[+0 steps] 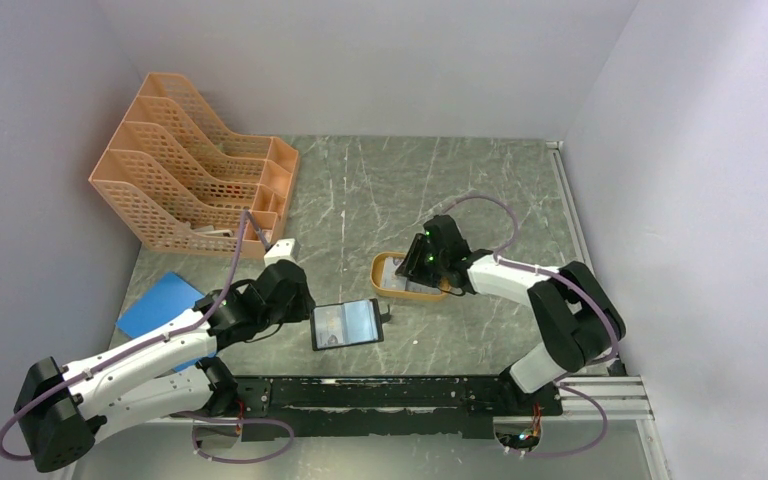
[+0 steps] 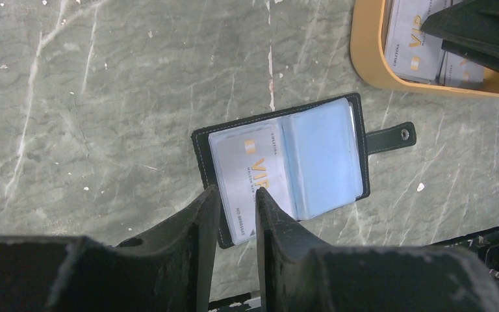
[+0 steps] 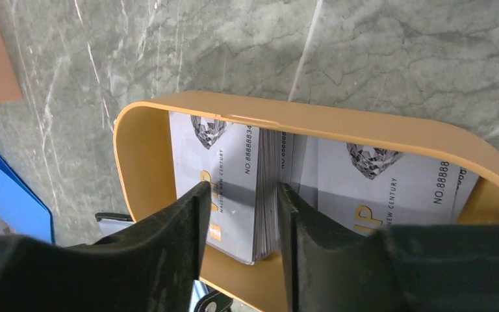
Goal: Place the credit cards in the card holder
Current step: Pick up the credit card from the storage box.
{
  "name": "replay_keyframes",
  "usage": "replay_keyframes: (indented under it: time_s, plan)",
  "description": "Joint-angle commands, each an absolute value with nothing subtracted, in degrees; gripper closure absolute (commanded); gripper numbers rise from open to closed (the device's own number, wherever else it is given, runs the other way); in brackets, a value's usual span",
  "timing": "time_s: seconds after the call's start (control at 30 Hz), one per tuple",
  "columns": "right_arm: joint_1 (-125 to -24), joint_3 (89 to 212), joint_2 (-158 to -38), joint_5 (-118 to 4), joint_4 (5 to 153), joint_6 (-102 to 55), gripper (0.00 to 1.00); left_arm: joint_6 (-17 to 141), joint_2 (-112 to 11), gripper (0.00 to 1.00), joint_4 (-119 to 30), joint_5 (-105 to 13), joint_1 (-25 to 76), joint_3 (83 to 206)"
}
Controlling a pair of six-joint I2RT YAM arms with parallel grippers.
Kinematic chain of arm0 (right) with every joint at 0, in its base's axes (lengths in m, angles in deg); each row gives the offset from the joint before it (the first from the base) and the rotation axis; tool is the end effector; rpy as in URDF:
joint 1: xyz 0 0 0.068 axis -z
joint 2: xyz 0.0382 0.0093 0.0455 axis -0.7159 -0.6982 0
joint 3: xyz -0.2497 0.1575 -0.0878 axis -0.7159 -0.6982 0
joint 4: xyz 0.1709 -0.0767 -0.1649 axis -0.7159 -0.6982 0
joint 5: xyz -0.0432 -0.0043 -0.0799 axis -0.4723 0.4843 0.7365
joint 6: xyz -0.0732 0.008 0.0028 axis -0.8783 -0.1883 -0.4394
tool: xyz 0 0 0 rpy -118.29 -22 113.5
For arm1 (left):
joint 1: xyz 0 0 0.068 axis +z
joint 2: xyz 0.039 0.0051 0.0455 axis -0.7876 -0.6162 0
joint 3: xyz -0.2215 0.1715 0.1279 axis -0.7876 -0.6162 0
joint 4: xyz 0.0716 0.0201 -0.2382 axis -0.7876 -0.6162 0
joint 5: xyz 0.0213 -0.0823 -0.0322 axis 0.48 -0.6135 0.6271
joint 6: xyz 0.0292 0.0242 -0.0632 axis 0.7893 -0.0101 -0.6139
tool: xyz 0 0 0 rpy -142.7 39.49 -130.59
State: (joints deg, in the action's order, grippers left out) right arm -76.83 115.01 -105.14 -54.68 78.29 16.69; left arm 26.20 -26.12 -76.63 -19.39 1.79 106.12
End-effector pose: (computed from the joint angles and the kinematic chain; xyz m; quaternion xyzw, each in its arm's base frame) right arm 0.2527 0.1589 0.1784 0.1148 0.9296 0.2523 0.2429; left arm 0.1181 -0.1111 0.2364 -0.0369 0.9218 -0.1684 0.3473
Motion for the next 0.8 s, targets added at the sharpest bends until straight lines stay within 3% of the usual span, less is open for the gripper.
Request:
replay_keyframes:
  time_s: [0.0, 0.33, 0.77]
  plan:
    - [-76.23, 115.41, -107.25, -55.09, 79.28, 16.03, 0.58, 25.5, -26.07, 0.68, -75.56, -20.32, 1.87, 105.71]
    - [-73.79, 112.42, -105.75, -55.79, 79.26, 16.3, 0.79, 25.46, -26.46, 0.69, -76.34, -19.79, 1.94, 106.21]
    - [-71.82, 110.13, -102.48, -58.49, 80.93, 16.42, 0.91, 25.2, -27.39, 0.69, -76.04, -20.06, 1.87, 106.64]
